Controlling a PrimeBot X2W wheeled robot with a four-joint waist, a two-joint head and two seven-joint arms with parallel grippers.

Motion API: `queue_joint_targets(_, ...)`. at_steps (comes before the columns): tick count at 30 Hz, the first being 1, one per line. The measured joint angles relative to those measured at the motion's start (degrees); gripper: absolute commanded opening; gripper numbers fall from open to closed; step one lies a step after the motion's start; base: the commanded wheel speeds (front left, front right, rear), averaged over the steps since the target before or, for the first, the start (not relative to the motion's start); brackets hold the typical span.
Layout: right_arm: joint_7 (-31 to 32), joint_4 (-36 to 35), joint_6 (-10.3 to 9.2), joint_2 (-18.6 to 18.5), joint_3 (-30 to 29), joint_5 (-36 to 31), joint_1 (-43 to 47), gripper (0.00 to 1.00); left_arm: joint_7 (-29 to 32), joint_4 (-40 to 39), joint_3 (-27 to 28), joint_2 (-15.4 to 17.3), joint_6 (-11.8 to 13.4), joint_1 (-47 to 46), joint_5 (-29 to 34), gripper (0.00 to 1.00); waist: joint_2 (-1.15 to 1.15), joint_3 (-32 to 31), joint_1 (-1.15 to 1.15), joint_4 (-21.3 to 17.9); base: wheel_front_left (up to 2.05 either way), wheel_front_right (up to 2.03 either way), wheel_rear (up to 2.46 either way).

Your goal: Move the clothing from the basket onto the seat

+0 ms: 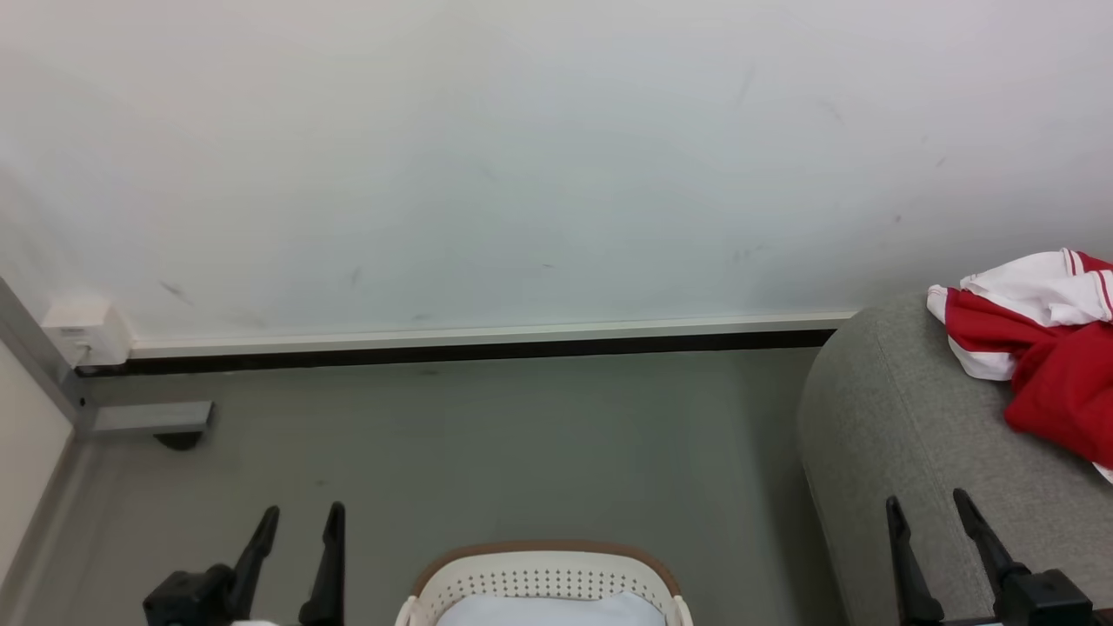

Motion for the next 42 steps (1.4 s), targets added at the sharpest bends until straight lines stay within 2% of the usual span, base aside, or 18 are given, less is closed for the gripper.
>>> queue_joint_targets(9,-0.01,0.16,0.00,-0.01,0.90,1.65,1.58,1.00,0.00,1.58,8.83,-5.67,-9.78,3.32,7.26,1.00,0.00,-0.45,0.01,0.04,0.00,0.00,0.00)
queue_joint_targets(15,-0.01,0.12,0.00,0.01,0.62,1.65,1.58,1.00,0.00,2.02,11.98,-8.16,-12.32,3.35,10.55,1.00,0.00,-0.19,0.01,-0.34,0.00,0.00,0.00)
queue_joint_targets(28,-0.01,0.18,0.00,-0.01,0.49,1.66,1.58,1.00,0.00,2.85,14.06,-10.31,-13.65,3.26,13.22,1.00,0.00,0.11,0.01,-1.56,0.00,0.00,0.00)
queue_joint_targets(42,-0.01,0.32,0.00,0.00,0.40,1.69,1.58,1.00,0.00,3.07,12.35,-9.71,-13.67,3.09,12.79,1.00,0.00,0.20,0.01,-1.91,0.00,0.00,0.00)
